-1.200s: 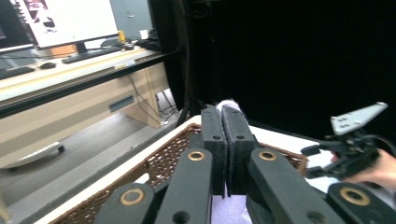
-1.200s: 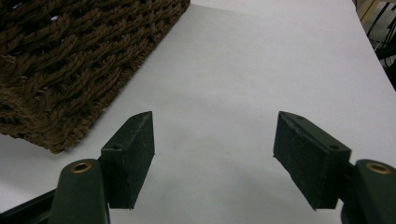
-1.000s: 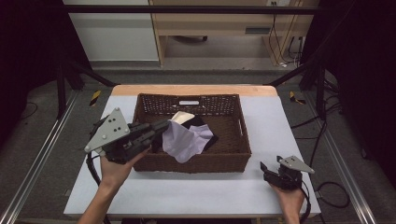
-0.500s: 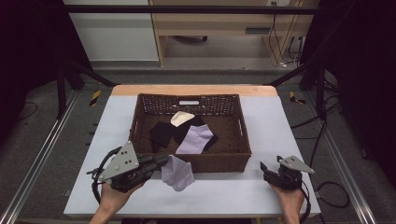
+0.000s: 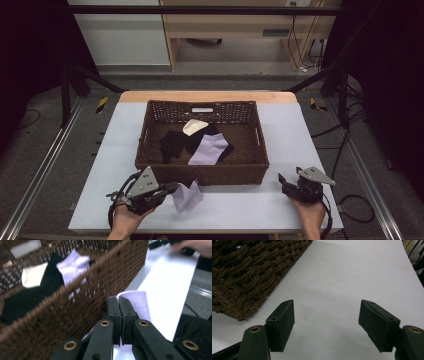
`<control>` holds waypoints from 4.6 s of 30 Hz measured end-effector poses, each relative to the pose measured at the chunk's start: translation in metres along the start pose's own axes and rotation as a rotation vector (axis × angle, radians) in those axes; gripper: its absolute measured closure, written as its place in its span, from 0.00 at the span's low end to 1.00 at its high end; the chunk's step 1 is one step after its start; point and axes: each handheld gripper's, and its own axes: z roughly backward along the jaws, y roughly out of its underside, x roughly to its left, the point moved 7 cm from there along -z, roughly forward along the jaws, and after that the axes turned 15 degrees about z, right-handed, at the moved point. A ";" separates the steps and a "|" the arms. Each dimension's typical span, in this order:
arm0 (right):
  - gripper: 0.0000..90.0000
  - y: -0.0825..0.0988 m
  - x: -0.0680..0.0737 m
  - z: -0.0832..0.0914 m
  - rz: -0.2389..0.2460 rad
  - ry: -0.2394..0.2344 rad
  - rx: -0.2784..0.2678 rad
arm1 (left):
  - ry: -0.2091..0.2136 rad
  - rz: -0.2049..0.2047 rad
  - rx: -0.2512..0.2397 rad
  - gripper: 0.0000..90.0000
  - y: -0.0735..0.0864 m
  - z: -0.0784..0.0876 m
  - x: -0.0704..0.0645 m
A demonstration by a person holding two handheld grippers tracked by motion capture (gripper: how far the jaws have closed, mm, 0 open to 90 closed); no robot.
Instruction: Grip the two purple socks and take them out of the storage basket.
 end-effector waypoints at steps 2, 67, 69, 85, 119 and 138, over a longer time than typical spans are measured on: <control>0.32 0.000 0.000 0.000 0.001 0.001 -0.003 | -0.003 0.007 0.029 0.97 0.008 -0.008 0.002; 0.37 0.000 -0.002 0.002 -0.021 0.010 -0.013 | -0.117 0.078 -0.220 0.58 -0.124 -0.006 0.033; 0.37 0.000 -0.002 0.001 -0.019 0.011 -0.013 | -0.121 0.085 -0.219 0.58 -0.131 -0.011 0.036; 0.38 0.000 -0.002 0.001 -0.019 0.007 -0.015 | -0.205 0.097 -0.204 0.61 -0.165 -0.069 0.064; 0.37 0.000 -0.001 0.002 -0.018 0.004 -0.019 | -0.160 0.163 0.204 0.56 -0.112 -0.150 0.083; 0.37 -0.001 0.000 0.002 -0.013 0.002 -0.021 | -0.211 0.144 0.387 0.65 -0.092 -0.162 0.083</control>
